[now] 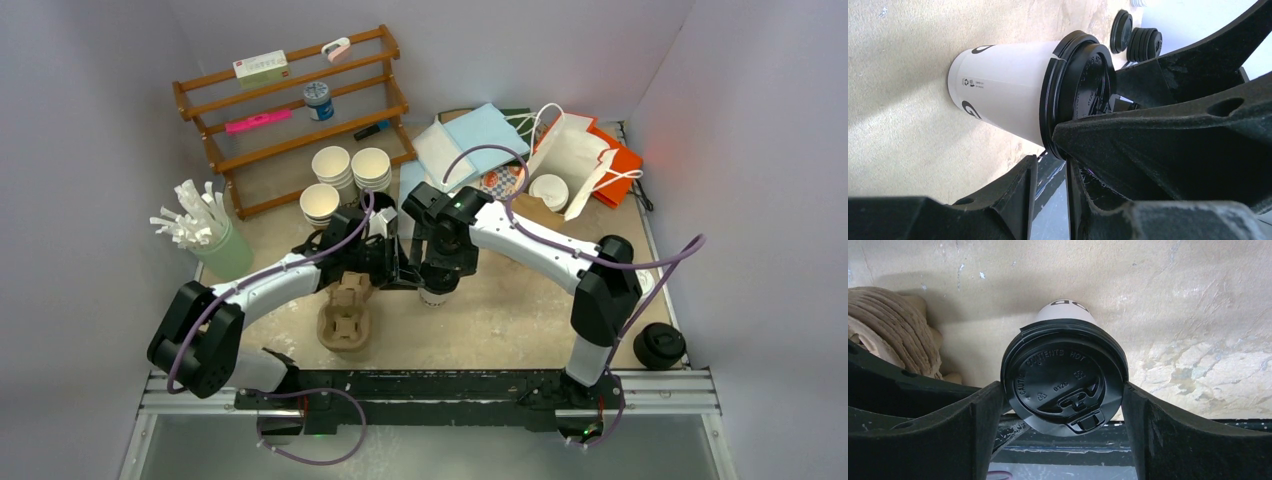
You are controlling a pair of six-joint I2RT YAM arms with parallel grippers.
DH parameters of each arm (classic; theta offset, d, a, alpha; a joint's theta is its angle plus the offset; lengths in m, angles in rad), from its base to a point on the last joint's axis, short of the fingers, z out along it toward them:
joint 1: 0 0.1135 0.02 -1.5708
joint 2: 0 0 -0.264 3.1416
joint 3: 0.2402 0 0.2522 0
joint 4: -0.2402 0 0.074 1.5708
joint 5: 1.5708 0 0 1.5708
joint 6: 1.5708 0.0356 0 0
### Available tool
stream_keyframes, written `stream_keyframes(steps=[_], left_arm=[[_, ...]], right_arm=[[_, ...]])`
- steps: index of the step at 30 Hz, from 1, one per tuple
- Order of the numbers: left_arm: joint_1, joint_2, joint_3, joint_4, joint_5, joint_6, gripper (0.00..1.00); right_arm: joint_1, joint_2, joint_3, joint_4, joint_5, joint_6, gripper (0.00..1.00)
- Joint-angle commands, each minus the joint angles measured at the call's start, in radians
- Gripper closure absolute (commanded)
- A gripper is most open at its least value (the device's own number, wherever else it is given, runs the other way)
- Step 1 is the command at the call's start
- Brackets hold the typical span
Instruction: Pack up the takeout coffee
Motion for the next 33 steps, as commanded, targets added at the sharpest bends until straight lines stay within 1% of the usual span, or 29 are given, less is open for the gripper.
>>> stream_keyframes(steps=[1,3,5,14,21,26,30,33], left_arm=[[0.007,0.016,0.030,-0.050,-0.145,0.049,0.71],[0.007,0.012,0.031,-0.052,-0.143,0.049,0.71],[0.007,0.006,0.031,-0.055,-0.143,0.050,0.71],[0.007,-0.006,0.028,-0.057,-0.143,0.049,0.71],[0.007,-0.016,0.077,-0.078,-0.151,0.076,0.68],[0.007,0.003,0.111,-0.081,-0.144,0.092,0.67],[0.007,0.008,0.117,-0.074,-0.140,0.092,0.67],[0.008,0.014,0.121,-0.069,-0.136,0.091,0.67]], right_arm=[[0.002,0.019,-0.006,-0.053,-0.039,-0.016,0.10],[0.002,0.013,0.000,-0.063,-0.040,-0.019,0.04],[0.001,0.003,-0.002,-0.065,-0.042,-0.022,0.02],[-0.008,-0.041,-0.012,-0.066,-0.036,-0.041,0.01],[-0.041,-0.093,0.003,-0.057,-0.009,-0.104,0.01],[-0.048,-0.177,-0.060,0.026,-0.040,-0.195,0.01],[-0.051,-0.252,-0.134,0.104,-0.077,-0.313,0.02],[-0.051,-0.315,-0.200,0.220,-0.116,-0.418,0.02]])
